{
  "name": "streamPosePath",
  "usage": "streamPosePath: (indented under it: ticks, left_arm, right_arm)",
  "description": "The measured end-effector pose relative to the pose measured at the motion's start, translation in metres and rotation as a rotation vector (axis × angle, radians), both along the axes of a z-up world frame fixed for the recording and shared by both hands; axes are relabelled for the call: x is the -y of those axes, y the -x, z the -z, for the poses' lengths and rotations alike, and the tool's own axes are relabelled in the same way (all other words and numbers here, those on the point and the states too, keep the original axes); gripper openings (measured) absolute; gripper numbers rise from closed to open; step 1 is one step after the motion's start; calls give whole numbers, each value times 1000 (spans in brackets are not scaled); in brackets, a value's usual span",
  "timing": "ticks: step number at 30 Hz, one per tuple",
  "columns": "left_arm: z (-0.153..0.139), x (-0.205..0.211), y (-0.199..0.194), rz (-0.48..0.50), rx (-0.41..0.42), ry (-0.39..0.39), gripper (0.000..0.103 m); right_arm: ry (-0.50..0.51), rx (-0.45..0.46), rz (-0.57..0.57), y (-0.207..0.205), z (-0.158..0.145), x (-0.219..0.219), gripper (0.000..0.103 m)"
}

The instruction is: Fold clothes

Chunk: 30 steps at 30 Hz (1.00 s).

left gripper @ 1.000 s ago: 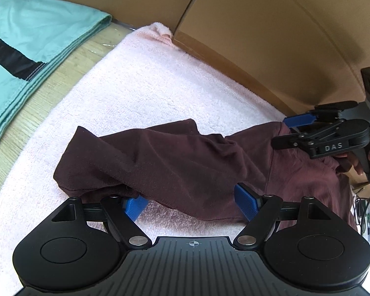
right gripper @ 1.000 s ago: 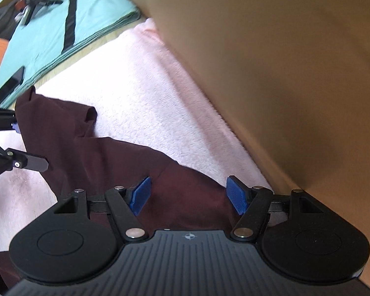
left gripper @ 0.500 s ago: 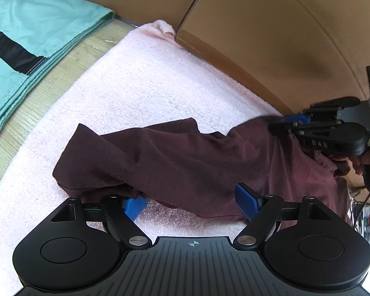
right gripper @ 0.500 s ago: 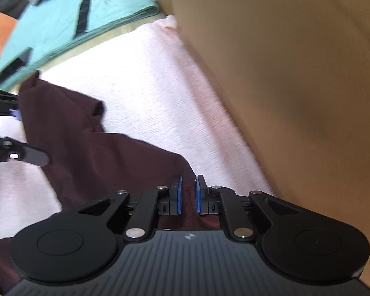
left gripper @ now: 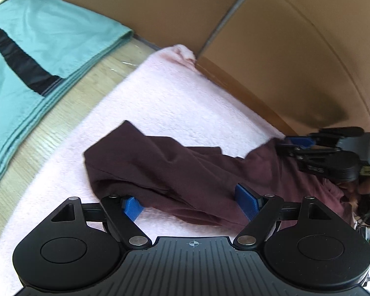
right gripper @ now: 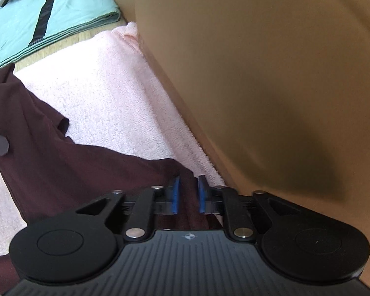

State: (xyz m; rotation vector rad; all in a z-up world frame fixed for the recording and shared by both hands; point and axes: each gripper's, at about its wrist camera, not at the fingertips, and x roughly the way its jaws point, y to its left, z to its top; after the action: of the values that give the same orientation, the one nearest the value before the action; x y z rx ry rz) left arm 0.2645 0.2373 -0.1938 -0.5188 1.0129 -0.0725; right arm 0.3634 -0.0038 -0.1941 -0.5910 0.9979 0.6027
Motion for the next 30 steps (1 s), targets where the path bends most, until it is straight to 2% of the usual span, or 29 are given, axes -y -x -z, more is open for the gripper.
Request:
streamPosePath:
  ticks: [4,8,11,15,18,20,21,22,26,30]
  left_arm:
    - [-6,-7,9,4,4,-8,87]
    - [-17,-15,22,10,18,-29,87]
    - [-28,-22,35,9,36,-80,87]
    - [-35,-37,45,-9,39,-77,87]
    - [-38,-41,46,-5,39,-51,87]
    - [-39,-35,43,30,38,-60,87]
    - [-39,-31,41,47,37,-63,87]
    - [-38,-27,39,68,34,-59,87]
    - [-36,-8,38,130,29,-63,87]
    - [-36,7,46,174,23,-86,87]
  right_arm:
    - [-62,19,17,11,-25,7,46]
    - [-104,118,58,35,-55,20,65]
    - [-126,148,125,55,-73,35,67]
    - [-129,159,254,88,-84,65,66]
    - [-170,118,382,117,-78,90,60]
    - [-196,75,450,131,-67,100,43]
    - [-202,59,475,135,-61,103,26]
    - [-210,44,497,135,-55,105,17]
    - [-279,25,571,111,-31,97,13]
    - [-327,-27,571,78,-10,88,13]
